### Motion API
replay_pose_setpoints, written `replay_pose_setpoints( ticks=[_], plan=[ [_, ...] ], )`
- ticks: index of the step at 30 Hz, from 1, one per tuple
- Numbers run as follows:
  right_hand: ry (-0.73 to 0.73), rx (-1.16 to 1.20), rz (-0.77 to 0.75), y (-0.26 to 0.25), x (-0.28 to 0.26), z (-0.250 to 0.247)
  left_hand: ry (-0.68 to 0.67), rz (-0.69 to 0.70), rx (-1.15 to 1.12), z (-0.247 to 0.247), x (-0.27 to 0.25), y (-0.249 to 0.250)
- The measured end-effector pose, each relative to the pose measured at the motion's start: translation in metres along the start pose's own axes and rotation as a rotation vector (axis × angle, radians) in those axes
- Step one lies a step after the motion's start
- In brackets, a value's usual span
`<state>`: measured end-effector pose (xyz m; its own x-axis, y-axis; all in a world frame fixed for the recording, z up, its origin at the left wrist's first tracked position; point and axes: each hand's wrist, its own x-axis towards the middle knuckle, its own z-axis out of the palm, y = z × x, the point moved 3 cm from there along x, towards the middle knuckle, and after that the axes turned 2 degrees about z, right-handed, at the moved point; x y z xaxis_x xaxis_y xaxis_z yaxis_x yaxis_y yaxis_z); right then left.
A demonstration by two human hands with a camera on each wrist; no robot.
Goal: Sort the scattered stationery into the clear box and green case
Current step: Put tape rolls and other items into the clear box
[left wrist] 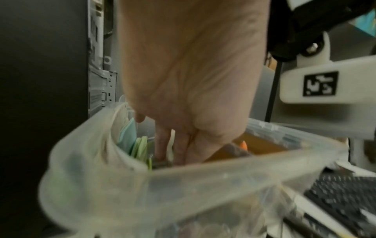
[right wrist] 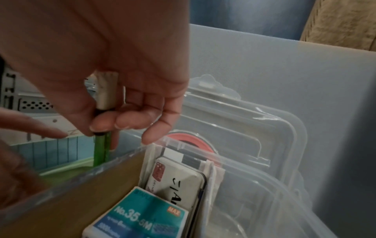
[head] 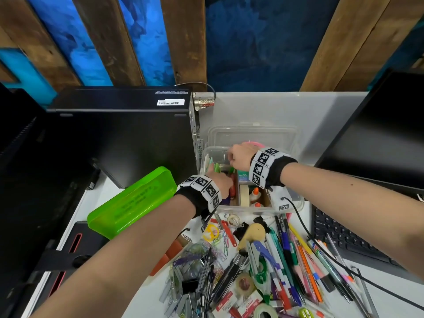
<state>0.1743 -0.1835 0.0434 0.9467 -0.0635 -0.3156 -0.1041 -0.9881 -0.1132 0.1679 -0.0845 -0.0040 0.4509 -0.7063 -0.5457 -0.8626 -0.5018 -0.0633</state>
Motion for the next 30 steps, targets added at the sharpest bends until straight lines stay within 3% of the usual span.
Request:
replay_pose_setpoints(
  ticks=[6,8,9,12,14,17,26,30],
  plan=[
    [0.090,0.329,0.051,0.005,-0.014,0.007,0.670,-0.062,-0.115,-0.015,-0.053,-0.019],
    [0.094,0.343,0.046,0.006,-0.022,0.014,0.841,0.027,-0.175,-0.005,-0.070,-0.014],
    [0.103,0.345,0.044,0.006,-0.026,0.016,0.861,0.089,-0.195,0.003,-0.078,-0.007],
    [0.114,0.348,0.039,0.006,-0.041,0.020,0.653,0.234,-0.218,0.027,-0.100,0.026],
    [0.114,0.371,0.040,0.005,-0.048,0.022,0.401,0.218,-0.150,0.050,-0.106,0.042],
    [0.145,0.416,0.055,0.003,-0.054,0.027,0.150,0.089,-0.047,0.083,-0.101,0.053],
    [0.183,0.433,0.069,-0.006,-0.065,0.044,-0.002,-0.222,-0.356,0.120,-0.087,0.053],
    [0.201,0.451,0.085,-0.001,-0.069,0.047,0.013,-0.194,-0.496,0.105,-0.090,0.042]
  ],
)
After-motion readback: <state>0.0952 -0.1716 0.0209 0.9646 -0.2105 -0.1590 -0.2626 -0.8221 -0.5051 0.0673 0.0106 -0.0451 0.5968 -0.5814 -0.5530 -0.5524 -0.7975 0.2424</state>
